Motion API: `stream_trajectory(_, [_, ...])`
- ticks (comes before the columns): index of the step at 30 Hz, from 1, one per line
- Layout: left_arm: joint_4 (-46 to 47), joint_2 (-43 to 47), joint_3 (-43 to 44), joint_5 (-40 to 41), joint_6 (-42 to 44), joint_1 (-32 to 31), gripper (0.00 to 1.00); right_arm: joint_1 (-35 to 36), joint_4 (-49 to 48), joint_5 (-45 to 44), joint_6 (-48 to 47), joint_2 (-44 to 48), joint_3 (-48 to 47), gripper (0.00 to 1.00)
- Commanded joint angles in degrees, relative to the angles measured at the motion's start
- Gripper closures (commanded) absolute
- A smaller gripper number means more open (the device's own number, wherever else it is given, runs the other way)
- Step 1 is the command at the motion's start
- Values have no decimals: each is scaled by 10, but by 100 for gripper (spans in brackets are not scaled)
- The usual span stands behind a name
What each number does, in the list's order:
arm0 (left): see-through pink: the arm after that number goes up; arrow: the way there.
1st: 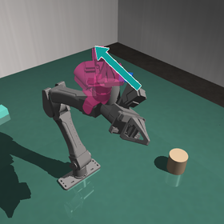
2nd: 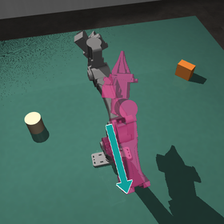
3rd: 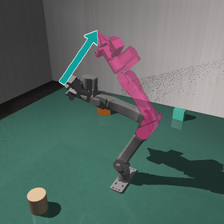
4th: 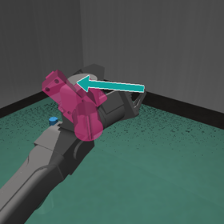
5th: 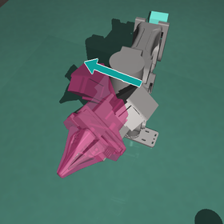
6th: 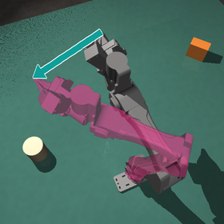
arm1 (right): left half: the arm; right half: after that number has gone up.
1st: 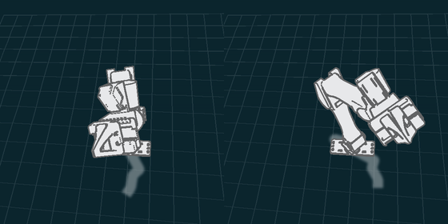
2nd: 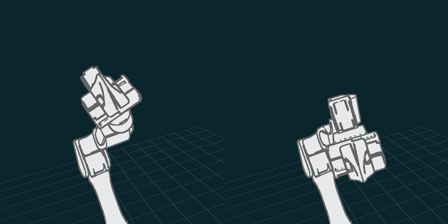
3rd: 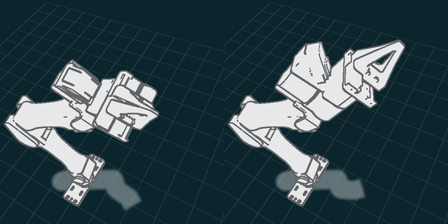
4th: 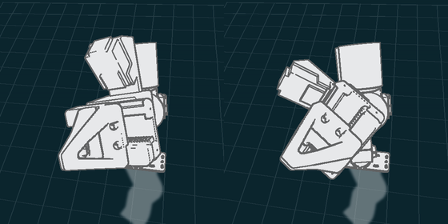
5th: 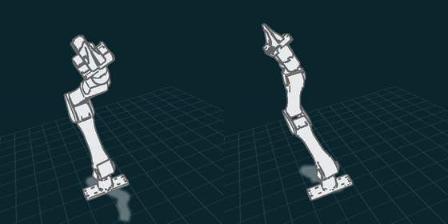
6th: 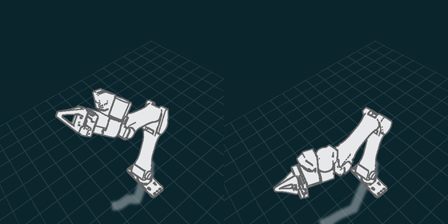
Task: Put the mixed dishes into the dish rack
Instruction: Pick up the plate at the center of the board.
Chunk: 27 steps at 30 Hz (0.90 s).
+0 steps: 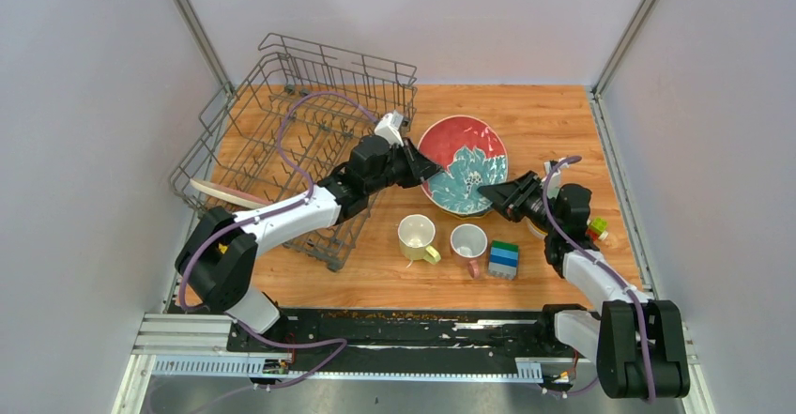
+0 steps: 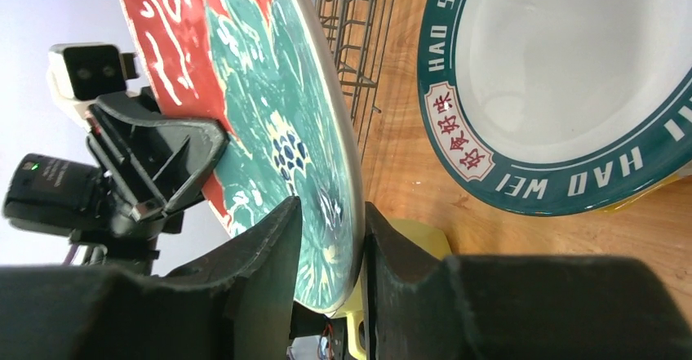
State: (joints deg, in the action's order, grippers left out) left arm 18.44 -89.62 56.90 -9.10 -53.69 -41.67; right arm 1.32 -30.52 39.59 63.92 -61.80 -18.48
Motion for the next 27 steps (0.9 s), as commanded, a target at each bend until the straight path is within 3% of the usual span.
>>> stream_trajectory(1, [-65,52,56,128,71,-17,100,3,-43,20,-17,2,-48,67])
stream_trajectory(8, [-193,67,124,241,88,-41,100,2,-43,29,-15,-4,-58,65])
stream_trajectory(15, [-242,78,152,312,96,-53,100,2,-27,32,-24,5,-62,41])
stream_trajectory(22, [-321,78,209,380,95,-73,100,1,-13,14,-23,12,-59,40])
stream_trajectory(27, [-324,88,217,423,102,-93,100,2,-10,10,-23,14,-57,40])
